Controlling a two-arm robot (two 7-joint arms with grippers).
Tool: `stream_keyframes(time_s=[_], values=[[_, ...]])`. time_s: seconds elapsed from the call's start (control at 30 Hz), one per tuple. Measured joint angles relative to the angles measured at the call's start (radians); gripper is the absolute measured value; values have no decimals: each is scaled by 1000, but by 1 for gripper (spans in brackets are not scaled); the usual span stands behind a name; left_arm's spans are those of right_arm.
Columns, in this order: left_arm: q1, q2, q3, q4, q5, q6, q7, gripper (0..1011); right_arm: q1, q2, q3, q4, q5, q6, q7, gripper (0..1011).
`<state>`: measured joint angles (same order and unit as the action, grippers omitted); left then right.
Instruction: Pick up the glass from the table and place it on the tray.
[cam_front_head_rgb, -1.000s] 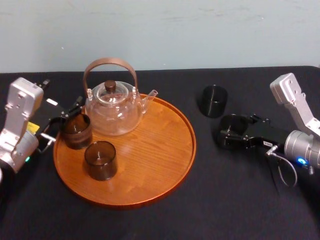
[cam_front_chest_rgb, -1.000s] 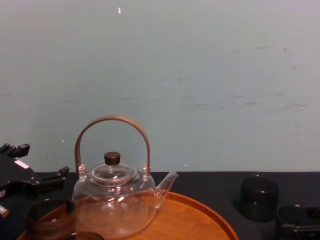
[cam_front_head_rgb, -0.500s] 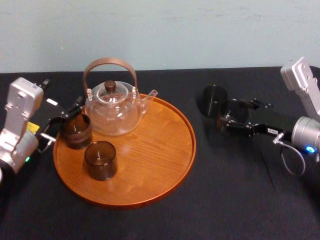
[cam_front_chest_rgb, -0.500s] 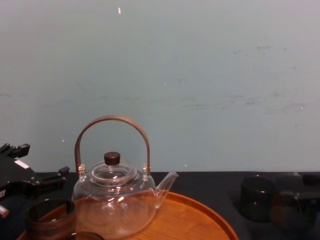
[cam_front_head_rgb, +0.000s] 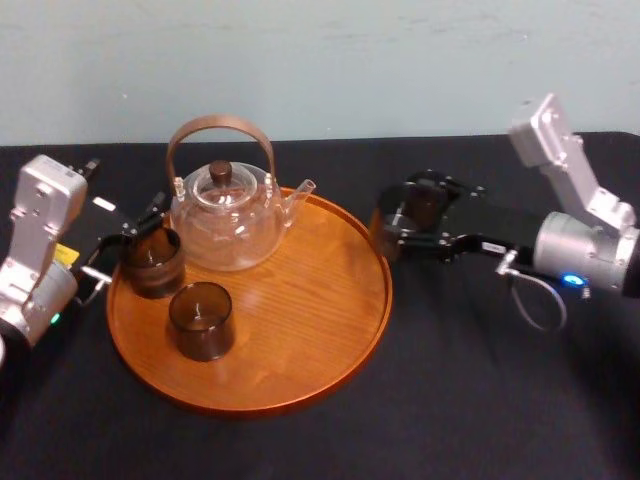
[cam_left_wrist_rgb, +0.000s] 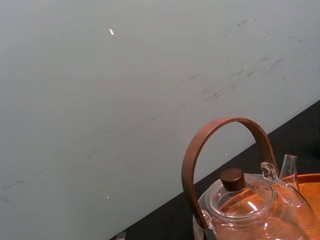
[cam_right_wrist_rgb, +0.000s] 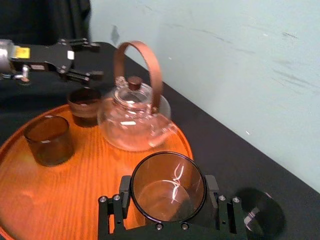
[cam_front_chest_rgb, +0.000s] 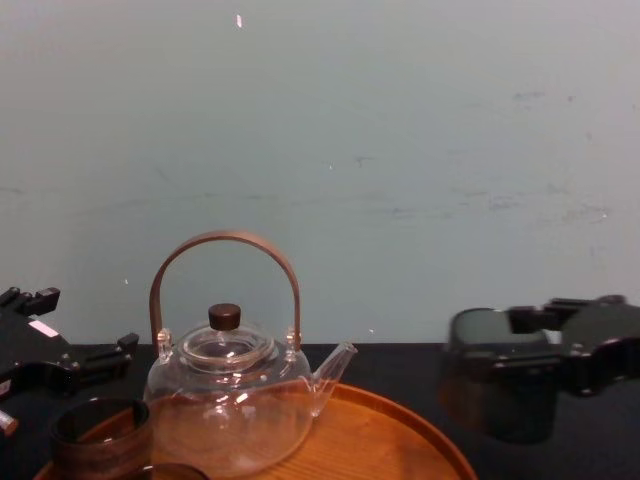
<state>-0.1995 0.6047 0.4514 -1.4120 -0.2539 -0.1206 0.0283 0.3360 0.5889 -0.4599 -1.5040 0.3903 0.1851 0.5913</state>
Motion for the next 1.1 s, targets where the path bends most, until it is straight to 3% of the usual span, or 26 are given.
stream_keyframes(time_s=[0.57,1.1], values=[[0,0,0,0,0,0,0,1001,60,-78,-118,74,-24,-28,39,900],[0,0,0,0,0,0,0,1001,56,-105,-163,122,-43,-31,38,900]])
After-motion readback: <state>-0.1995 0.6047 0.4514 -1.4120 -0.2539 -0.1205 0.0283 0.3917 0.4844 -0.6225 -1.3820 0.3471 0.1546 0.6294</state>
